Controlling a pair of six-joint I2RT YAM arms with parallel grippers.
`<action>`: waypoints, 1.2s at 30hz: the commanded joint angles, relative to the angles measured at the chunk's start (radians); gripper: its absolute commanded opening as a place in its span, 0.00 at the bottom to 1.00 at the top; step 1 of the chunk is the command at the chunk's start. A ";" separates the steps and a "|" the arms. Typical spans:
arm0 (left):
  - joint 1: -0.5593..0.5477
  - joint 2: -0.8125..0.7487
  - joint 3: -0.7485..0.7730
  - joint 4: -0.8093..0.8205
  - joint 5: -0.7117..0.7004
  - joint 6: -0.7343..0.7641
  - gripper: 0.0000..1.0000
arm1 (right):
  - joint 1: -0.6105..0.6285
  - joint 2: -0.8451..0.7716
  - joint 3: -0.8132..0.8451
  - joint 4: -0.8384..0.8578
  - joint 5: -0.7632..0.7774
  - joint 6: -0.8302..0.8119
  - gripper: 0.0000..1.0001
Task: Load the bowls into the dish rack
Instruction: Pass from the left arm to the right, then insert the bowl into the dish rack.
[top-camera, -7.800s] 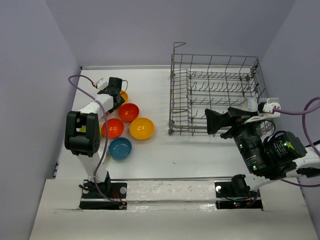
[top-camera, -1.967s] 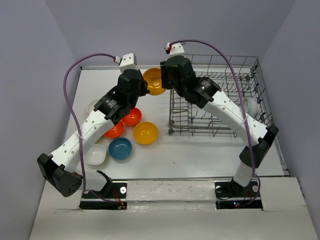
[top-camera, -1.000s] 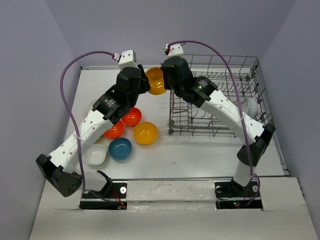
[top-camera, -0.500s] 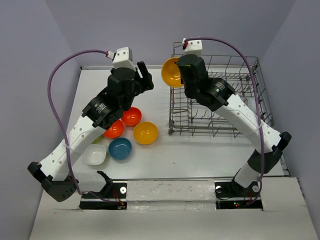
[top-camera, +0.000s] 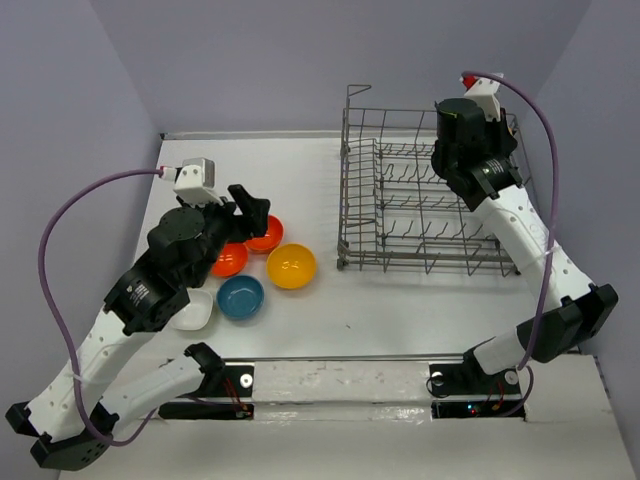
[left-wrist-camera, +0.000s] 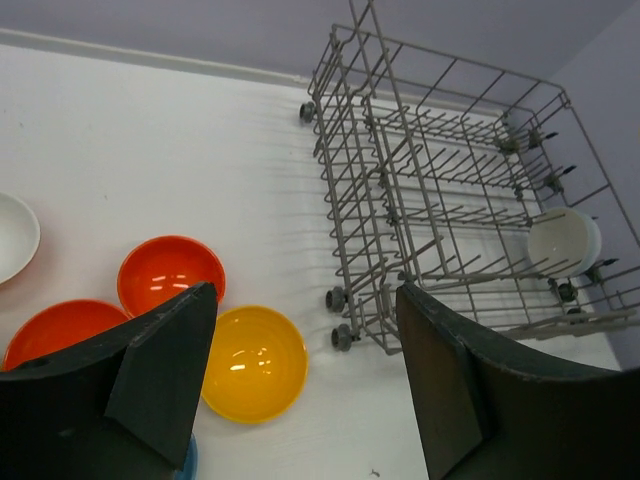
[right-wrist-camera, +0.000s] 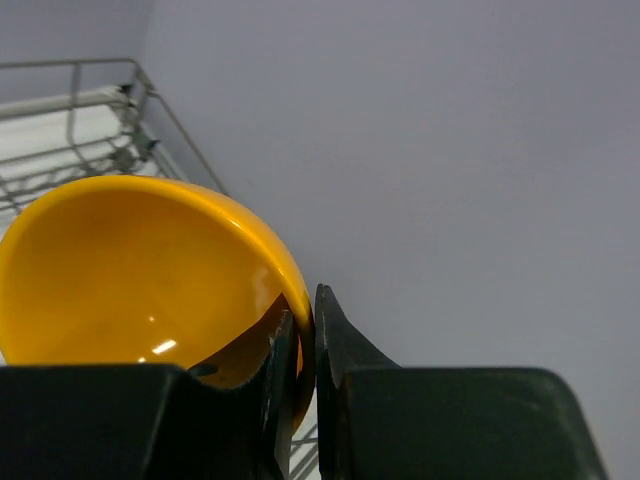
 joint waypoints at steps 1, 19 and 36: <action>-0.004 -0.007 -0.077 0.048 0.062 0.041 0.81 | -0.033 -0.019 -0.033 0.167 0.145 -0.151 0.01; 0.030 0.026 -0.229 0.164 0.143 0.080 0.85 | -0.043 0.115 -0.234 0.171 0.332 -0.237 0.01; 0.117 0.019 -0.330 0.209 0.225 0.121 0.86 | -0.104 0.170 -0.283 0.164 0.363 -0.250 0.01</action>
